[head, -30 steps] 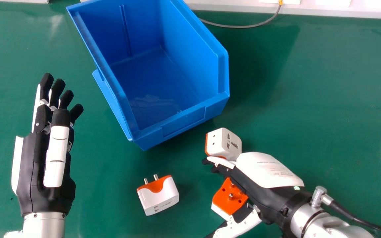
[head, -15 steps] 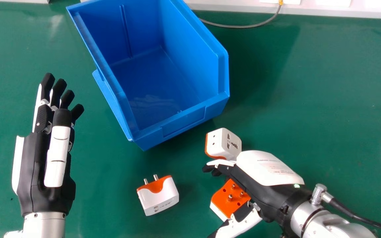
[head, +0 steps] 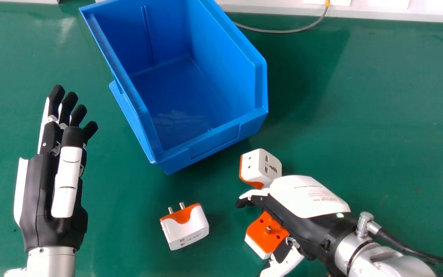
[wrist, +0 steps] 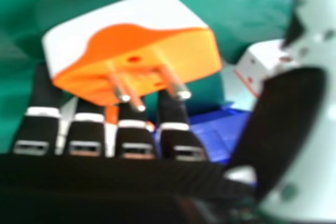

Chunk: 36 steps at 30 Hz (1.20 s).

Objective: Pick all objects and put in blue box

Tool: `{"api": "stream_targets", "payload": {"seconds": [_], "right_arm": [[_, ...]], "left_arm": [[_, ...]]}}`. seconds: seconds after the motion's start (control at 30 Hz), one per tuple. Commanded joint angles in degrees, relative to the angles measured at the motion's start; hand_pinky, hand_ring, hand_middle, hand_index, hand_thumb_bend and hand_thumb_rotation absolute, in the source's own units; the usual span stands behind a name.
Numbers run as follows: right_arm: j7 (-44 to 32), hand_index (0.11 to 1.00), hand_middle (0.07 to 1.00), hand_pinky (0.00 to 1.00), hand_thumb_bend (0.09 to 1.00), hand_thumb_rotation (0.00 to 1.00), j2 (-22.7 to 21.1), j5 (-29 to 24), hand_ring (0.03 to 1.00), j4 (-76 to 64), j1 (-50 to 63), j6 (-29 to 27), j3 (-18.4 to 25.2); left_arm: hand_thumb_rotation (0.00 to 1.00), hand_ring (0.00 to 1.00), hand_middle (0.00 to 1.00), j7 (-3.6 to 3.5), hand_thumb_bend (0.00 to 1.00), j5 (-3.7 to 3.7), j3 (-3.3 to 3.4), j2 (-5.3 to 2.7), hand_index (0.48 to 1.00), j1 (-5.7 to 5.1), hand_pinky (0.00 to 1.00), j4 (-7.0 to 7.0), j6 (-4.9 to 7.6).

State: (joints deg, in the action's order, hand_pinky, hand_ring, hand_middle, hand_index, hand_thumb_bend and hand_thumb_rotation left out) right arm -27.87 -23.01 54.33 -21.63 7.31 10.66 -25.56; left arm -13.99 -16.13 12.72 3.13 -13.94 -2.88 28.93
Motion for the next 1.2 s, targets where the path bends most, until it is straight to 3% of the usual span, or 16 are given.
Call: {"api": "stream_targets", "payload": {"seconds": [0.0, 0.17, 0.4, 0.6, 0.7, 0.83, 1.17], "right_arm": [[-0.7, 0.791, 0.827, 0.64, 0.833, 0.21, -1.2, 1.7, 0.757, -0.8, 0.2, 0.3, 0.0], [-1.6, 0.783, 0.839, 0.65, 0.835, 0.14, -1.6, 4.2, 0.775, -0.9, 0.1, 0.4, -0.6], [-1.7, 0.78, 0.851, 0.65, 0.833, 0.09, -1.9, 7.0, 0.792, -0.7, 0.1, -0.4, -1.0], [-0.8, 0.776, 0.858, 0.65, 0.819, 0.06, -2.0, 8.9, 0.8, -0.3, 0.3, -1.2, -1.1], [-0.3, 0.776, 0.858, 0.65, 0.819, 0.06, -2.0, 9.4, 0.8, 0.1, 0.3, -1.5, -1.1], [1.1, 0.765, 0.858, 0.64, 0.725, 0.04, -1.9, 9.8, 0.797, 0.6, 0.3, -2.4, -1.0], [10.9, 0.715, 0.816, 0.59, 0.631, 0.02, -0.2, 7.3, 0.742, 3.5, 1.4, -4.6, 0.4]], "left_arm": [[0.78, 0.96, 0.97, 0.04, 0.75, 0.07, 0.17, 0.35, 0.967, 0.06, 0.92, 1.36, 0.38], [0.78, 0.96, 0.97, 0.2, 0.74, 0.53, 0.22, 0.46, 0.967, 0.08, 0.92, 1.12, 0.91], [0.79, 0.96, 0.98, -0.08, 0.74, 0.2, 0.22, 0.58, 0.969, 0.09, 0.92, 1.08, 0.83], [0.79, 0.96, 0.98, 0.22, 0.73, 0.03, 0.25, 0.4, 0.969, 0.06, 0.92, 1.34, 0.49], [0.79, 0.96, 0.98, -0.05, 0.73, -0.53, 0.24, 0.37, 0.969, 0.06, 0.92, 1.33, 0.38], [0.79, 0.96, 0.98, 0.08, 0.73, 0.26, 0.31, 0.68, 0.968, 0.13, 0.92, 0.9, 0.87], [0.79, 0.96, 0.98, 0.17, 0.73, -0.02, 0.14, 0.47, 0.967, -0.14, 0.92, 1.59, 0.48]]}}
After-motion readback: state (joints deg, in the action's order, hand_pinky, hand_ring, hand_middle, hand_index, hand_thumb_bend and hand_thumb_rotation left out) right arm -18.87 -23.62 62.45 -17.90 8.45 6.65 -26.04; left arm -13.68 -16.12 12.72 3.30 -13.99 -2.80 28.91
